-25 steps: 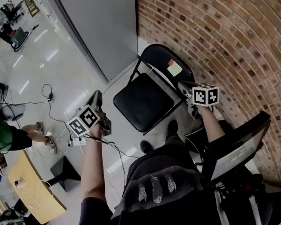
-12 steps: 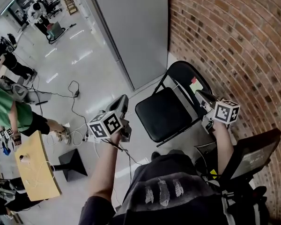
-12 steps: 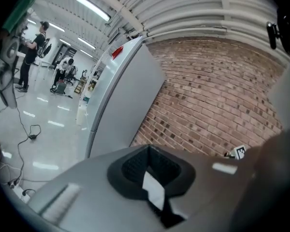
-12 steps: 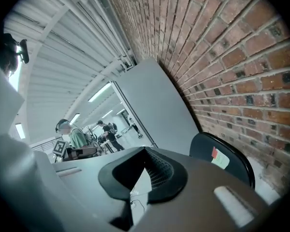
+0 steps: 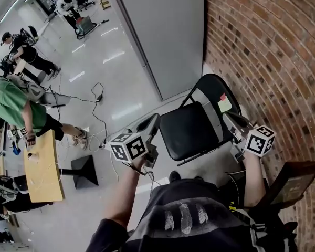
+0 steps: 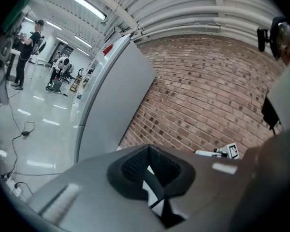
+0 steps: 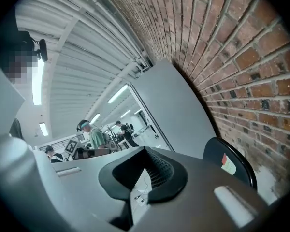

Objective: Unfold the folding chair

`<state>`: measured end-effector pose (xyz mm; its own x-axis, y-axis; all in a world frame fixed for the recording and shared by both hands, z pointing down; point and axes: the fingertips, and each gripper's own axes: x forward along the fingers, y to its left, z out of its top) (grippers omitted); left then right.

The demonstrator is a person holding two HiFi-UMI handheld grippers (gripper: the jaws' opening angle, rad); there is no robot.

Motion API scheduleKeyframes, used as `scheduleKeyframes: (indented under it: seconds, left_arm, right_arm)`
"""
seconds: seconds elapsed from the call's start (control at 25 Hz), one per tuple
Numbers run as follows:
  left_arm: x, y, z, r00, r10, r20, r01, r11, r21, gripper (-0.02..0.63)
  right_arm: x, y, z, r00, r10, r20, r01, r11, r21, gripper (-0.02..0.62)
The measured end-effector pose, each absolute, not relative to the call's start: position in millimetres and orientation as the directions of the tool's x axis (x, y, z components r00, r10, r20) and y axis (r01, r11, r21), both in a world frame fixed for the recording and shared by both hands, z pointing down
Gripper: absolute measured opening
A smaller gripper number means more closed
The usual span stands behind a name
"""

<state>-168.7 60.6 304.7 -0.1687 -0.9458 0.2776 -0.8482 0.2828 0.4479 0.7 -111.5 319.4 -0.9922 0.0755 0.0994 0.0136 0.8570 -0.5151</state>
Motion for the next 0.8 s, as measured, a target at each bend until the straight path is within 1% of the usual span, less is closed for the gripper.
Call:
scheduleKeyframes:
  seconds: [0.08, 0.16, 0.36, 0.52, 0.68, 0.8]
  left_arm:
    - [-152, 57, 300, -0.15, -0.954, 0.261, -0.847, 0.26, 0.464, 0.0]
    - [-142, 54, 295, -0.157, -0.954, 0.254, -0.842, 0.264, 0.471, 0.0]
    - [-119, 50, 284, -0.189, -0.947, 0.259, -0.837, 0.294, 0.462, 0.0]
    - [-102, 57, 286, -0.2, -0.935, 0.292, -0.868, 0.307, 0.389, 0.0]
    - [-89, 82, 295, -0.239, -0.911, 0.336, -0.859, 0.36, 0.364, 0.0]
    - [-81, 107, 297, -0.277, -0.893, 0.354, -0.844, 0.403, 0.355, 0.0]
  right_arm:
    - [10, -112, 312, -0.994, 0.104, 0.04, 0.066, 0.843, -0.534, 0.002]
    - [16, -112, 307, -0.991, 0.131, 0.009, 0.106, 0.841, -0.53, 0.002]
    - [38, -102, 303, -0.981, 0.196, 0.013, 0.164, 0.853, -0.495, 0.002]
    - [36, -99, 303, -0.968, 0.249, -0.037, 0.234, 0.835, -0.498, 0.002]
    - [34, -106, 295, -0.961, 0.235, -0.148, 0.277, 0.786, -0.553, 0.002]
    - [26, -89, 288, -0.941, 0.302, -0.153, 0.335, 0.778, -0.531, 0.002]
